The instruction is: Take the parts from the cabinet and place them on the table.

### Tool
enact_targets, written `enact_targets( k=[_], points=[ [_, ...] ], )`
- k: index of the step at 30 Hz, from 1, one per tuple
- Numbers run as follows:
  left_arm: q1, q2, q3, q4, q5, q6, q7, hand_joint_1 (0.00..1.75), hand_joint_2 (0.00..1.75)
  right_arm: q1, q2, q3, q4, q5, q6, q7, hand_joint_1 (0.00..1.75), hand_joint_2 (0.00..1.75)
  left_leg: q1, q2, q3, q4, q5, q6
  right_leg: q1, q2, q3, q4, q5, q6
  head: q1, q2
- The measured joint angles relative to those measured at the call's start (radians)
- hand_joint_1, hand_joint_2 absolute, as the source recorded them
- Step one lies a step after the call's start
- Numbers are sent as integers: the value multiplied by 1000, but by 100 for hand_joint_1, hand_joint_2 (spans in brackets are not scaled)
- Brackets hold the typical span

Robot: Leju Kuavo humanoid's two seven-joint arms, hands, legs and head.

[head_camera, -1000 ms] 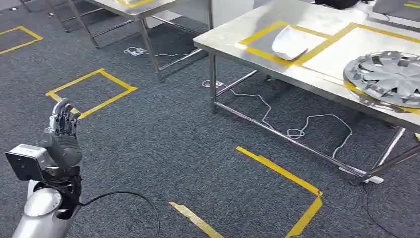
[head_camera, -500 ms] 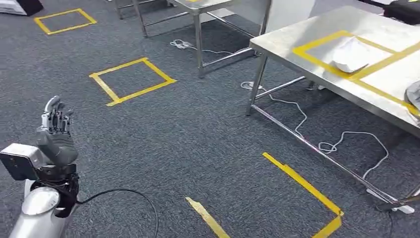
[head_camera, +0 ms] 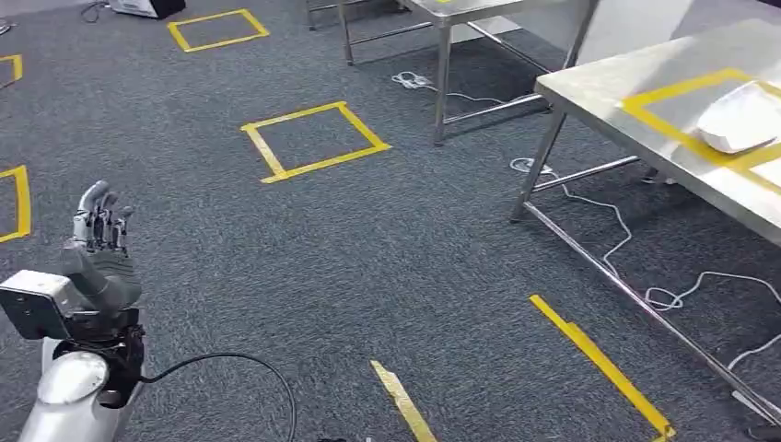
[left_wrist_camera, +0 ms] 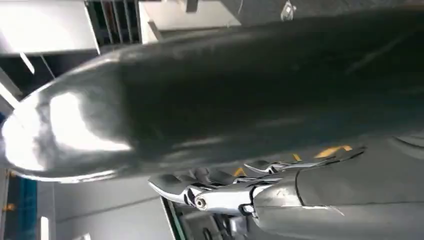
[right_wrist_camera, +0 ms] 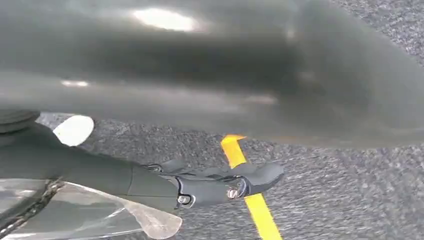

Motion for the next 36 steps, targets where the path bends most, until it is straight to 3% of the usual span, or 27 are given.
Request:
enact_targets(
  k=[1, 2, 3, 6, 7, 8, 9, 11, 12, 13, 14, 15, 16, 17, 18, 21, 22, 24, 25, 27, 28, 29, 31, 32, 33, 34, 36],
  points=[
    [0, 0, 0, 0, 0, 0, 0, 0, 0, -1, 0, 0, 0, 0, 0, 0, 0, 0, -1, 25, 52, -98, 45, 5, 0, -12, 5, 0, -3, 4, 0, 0],
    [-1, 0, 0, 0, 0, 0, 0, 0, 0, -2, 0, 0, 0, 0, 1, 0, 0, 0, -11, 81, 82, -155, 43, 9, 2, -21, 8, 0, -7, 9, 1, 0],
    [-4, -2, 0, 0, 0, 0, 0, 0, 0, -2, 0, 0, 0, 1, 2, -1, 0, 0, -23, 90, 88, -174, 37, 17, 10, -30, 7, 4, -11, 16, -2, 0],
    [-1, -2, 0, 0, 0, 0, 0, 0, 0, -4, 0, 0, 0, 3, 2, -1, 0, 0, -25, 56, 78, -173, 34, 37, 11, -68, 14, -4, -15, 27, 2, 0],
    [-1, -2, 2, -2, 0, 1, 0, 0, 0, -6, 0, 0, 0, 3, 2, 0, 0, 0, -16, 42, 85, -187, 41, 48, 8, -69, 11, 1, -26, 36, 1, 0],
    [-1, -2, 2, -3, -1, 1, -2, 0, 0, -7, 0, 0, 0, 3, 2, -1, 0, 0, -16, 34, 87, -188, 43, 51, 5, -15, 5, 20, -43, 40, 6, 0],
    [-6, -4, 2, -3, 0, 1, -2, 0, 0, -8, 0, 0, 0, 3, 2, -1, 0, 0, -15, 24, 86, -188, 43, 60, 4, 29, -21, 79, -77, 38, 6, 0],
    [-4, -9, 2, -3, 0, 0, -2, 0, 0, -5, 0, 0, 0, 3, 2, -1, 0, 0, -17, -2, 83, -188, 44, 65, 5, 59, -105, 245, -147, 39, 11, 0],
    [-3, -9, 2, -3, 0, 0, -2, 0, 0, -3, 0, 0, 0, 3, 2, -1, 0, 0, -18, -18, 83, -187, 44, 65, 5, 62, -141, 307, -160, 39, 10, 0],
    [-1, -9, 2, -3, 0, 1, -2, 0, 0, -1, 0, 0, 0, 3, 3, -1, 0, 0, -18, -32, 84, -187, 44, 65, 5, 62, -151, 315, -147, 38, 10, 0],
    [0, -9, 2, -3, 0, 1, -2, 0, 0, -1, 0, 0, 0, 3, 3, -1, 0, 0, -18, -47, 85, -186, 44, 65, 5, 62, -141, 277, -109, 37, 10, 0],
    [0, -9, 2, -3, 0, 1, -2, 0, 0, -1, 0, 0, 0, 3, 3, -1, 0, 0, -18, -62, 87, -184, 44, 65, 5, 65, -109, 201, -57, 36, 10, 0],
    [0, -10, 2, -3, 0, 1, -2, 0, 0, -2, 0, 0, 0, 3, 3, -1, 0, 0, -17, -75, 88, -182, 42, 62, 3, 81, -70, 110, -7, 33, 10, 0],
    [0, -10, 2, -3, 0, 1, -2, 0, 0, -2, 0, 0, 0, 3, 3, -1, 0, 0, -15, -84, 87, -179, 40, 59, 0, 121, -41, 38, 15, 31, 11, 0],
    [-2, -10, 2, -3, 0, 1, -2, 0, 0, -3, 0, 1, 0, 3, 4, -1, 0, 0, -22, -96, 78, -169, 39, 51, -8, 167, -33, 17, 3, 30, 9, 0],
    [3, -10, 3, -3, 0, 1, -3, 0, 0, 1, -1, 0, 0, 4, 4, 0, 0, 0, -8, -130, 66, -175, 51, 31, 1, 139, -22, 16, 1, 21, 9, 0],
    [4, -8, 4, -3, 0, 2, -3, 0, 0, 1, 0, 0, 0, 3, 4, -1, 0, 0, -10, -141, 64, -174, 51, 26, -4, 124, -18, 8, 5, 14, 9, 0],
    [3, -9, 4, -5, 0, 5, -5, 0, 0, -2, 0, 0, 0, 3, 6, -1, 0, 0, -14, -45, 40, -110, 3, 19, -5, 98, -9, 0, 7, 3, 0, 0],
    [2, -9, 4, -5, 0, 5, -6, 0, 0, -1, 0, 0, 0, 4, 6, -1, 0, 0, -13, -26, 10, -43, -33, 13, -3, 84, -8, 0, 6, 0, -1, 0],
    [5, -10, 4, -5, 0, 5, -6, 0, 0, 2, -1, 0, 0, 5, 6, -1, 0, 0, -7, -11, -63, 112, -95, 7, -2, 52, -6, 1, 2, -2, -1, 0],
    [6, -10, 4, -5, 1, 5, -6, 0, 0, 3, -1, 0, 0, 5, 6, -1, 0, 0, -6, -10, -75, 138, -94, 5, -2, 37, -5, 1, 0, -1, -1, 0],
    [7, -10, 4, -5, 1, 5, -6, 0, 0, 2, -1, 0, 0, 5, 6, -1, 0, 0, -4, -9, -61, 114, -69, 5, -1, 23, -3, 1, -2, 0, -1, 0],
    [6, -10, 4, -5, 1, 5, -6, 0, 0, 0, -1, 0, 0, 6, 6, -1, 0, 0, -4, 4, 19, -39, 15, 9, -1, -1, 5, 1, -8, 3, -1, 0],
    [6, -10, 4, -5, 1, 5, -6, 0, 0, -1, -1, 0, 0, 6, 6, -1, 0, 0, -6, 32, 61, -117, 47, 14, -1, -9, 10, 1, -11, 6, -1, 0],
    [4, -10, 4, -5, 1, 5, -6, 0, 0, -1, -1, 0, 0, 6, 8, -1, 0, 0, -15, 74, 83, -156, 38, 17, 1, -17, 12, 1, -15, 9, -1, 0],
    [0, -11, 4, -6, 1, 4, -7, 0, 0, -1, -1, 0, 0, 6, 10, -1, 0, 0, -25, 80, 86, -174, 30, 27, 8, -27, 10, 5, -20, 18, -3, 0],
    [1, -12, 4, -6, 2, 4, -8, 0, 0, -4, -1, 0, 0, 7, 11, -1, 0, 0, -27, 59, 79, -171, 29, 32, 8, -52, 16, 1, -24, 24, 0, 0]
  ],
)
